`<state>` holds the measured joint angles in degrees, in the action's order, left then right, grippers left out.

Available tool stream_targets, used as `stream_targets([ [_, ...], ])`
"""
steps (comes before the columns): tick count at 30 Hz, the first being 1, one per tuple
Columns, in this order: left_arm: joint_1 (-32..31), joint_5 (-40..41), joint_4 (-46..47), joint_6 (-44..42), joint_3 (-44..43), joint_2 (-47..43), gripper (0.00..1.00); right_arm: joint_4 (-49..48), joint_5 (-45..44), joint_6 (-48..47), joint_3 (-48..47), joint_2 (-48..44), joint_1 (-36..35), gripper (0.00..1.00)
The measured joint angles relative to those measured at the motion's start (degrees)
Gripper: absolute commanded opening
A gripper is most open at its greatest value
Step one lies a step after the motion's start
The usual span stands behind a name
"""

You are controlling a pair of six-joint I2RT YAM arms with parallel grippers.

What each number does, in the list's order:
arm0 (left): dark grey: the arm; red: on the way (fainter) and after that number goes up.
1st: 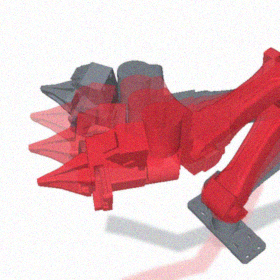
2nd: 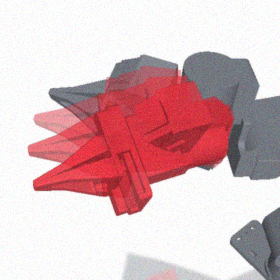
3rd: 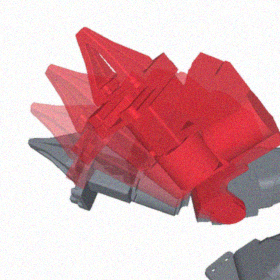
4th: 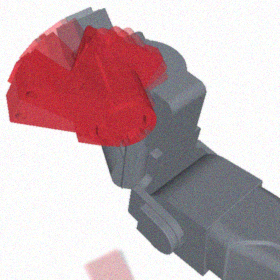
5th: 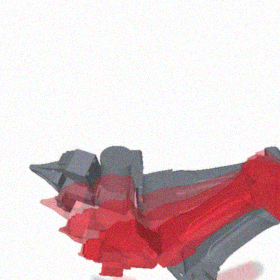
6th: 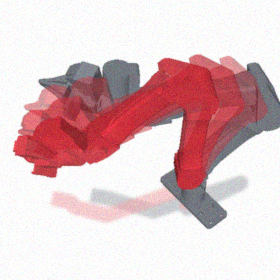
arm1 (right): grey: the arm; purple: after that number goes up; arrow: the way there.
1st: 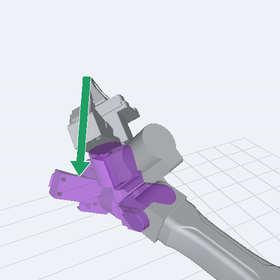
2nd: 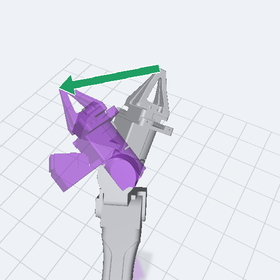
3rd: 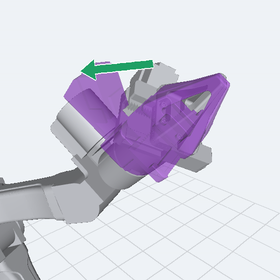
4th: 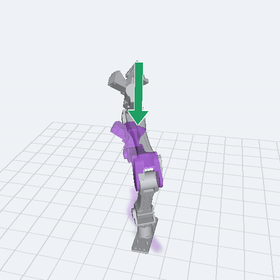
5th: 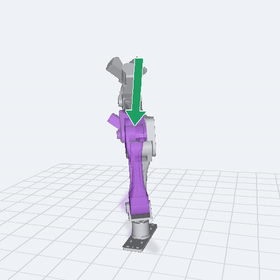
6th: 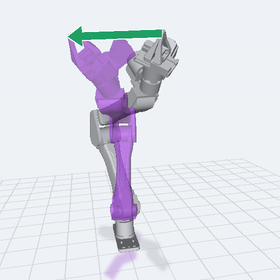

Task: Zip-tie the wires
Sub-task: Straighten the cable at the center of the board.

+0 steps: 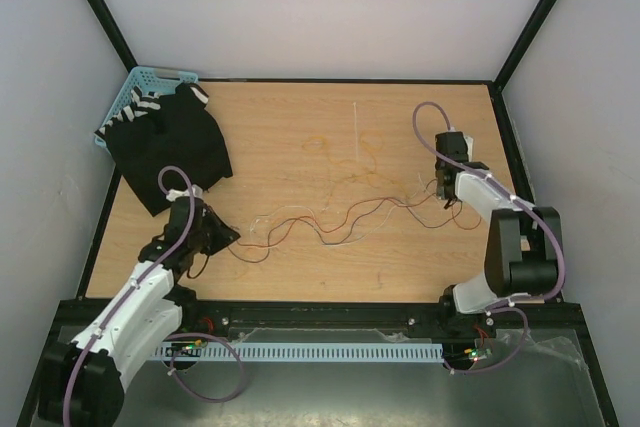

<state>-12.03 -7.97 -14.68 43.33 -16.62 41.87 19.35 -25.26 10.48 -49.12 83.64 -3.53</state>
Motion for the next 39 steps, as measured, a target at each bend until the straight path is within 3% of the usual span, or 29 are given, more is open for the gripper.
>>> stream_targets([
  [4,-1.3,2.2,0.9,0.9,1.2,0.9,0.00,-1.4,1.2,0.5,1.3,4.5,0.1,0.00],
  [13,-1.9,6.5,1.6,2.0,3.1,1.4,0.04,-3.3,3.1,0.9,2.7,6.3,0.2,0.31],
  [21,-1.9,8.0,1.6,2.1,3.2,1.8,0.27,-2.5,5.0,0.4,2.4,3.8,0.1,0.51],
  [28,-1.9,8.3,0.9,1.9,1.3,1.2,0.54,0.8,7.4,-0.4,-2.3,-3.1,0.2,0.66],
  [33,-1.9,8.9,-0.4,0.7,-3.2,-0.7,0.71,2.3,13.6,-0.4,-5.9,-7.9,0.2,0.71],
  [39,-1.9,10.4,-1.6,-2.7,-10.8,-2.6,0.79,2.8,22.7,-0.2,-9.9,-8.6,-0.7,0.72],
])
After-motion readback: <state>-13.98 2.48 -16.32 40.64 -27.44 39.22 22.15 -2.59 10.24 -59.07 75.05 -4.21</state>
